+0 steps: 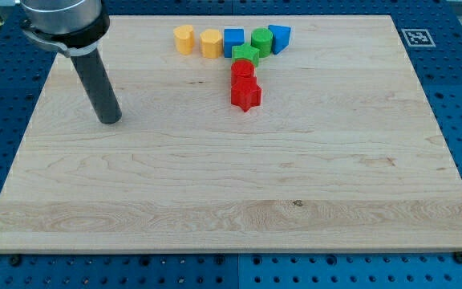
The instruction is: Place your hand above the hexagon
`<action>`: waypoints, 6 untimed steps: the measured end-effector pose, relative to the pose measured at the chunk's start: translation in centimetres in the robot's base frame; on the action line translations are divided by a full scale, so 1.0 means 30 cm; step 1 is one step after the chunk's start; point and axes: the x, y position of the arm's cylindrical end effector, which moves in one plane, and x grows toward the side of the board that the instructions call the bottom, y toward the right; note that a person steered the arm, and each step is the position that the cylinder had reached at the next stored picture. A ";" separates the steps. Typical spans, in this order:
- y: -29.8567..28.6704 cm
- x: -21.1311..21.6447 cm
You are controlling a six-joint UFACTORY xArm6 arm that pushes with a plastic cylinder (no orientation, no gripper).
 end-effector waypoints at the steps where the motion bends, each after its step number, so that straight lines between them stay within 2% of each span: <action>1: -0.142 -0.177; 2: -0.225 -0.410; 3: -0.216 -0.628; 6: 0.107 -0.732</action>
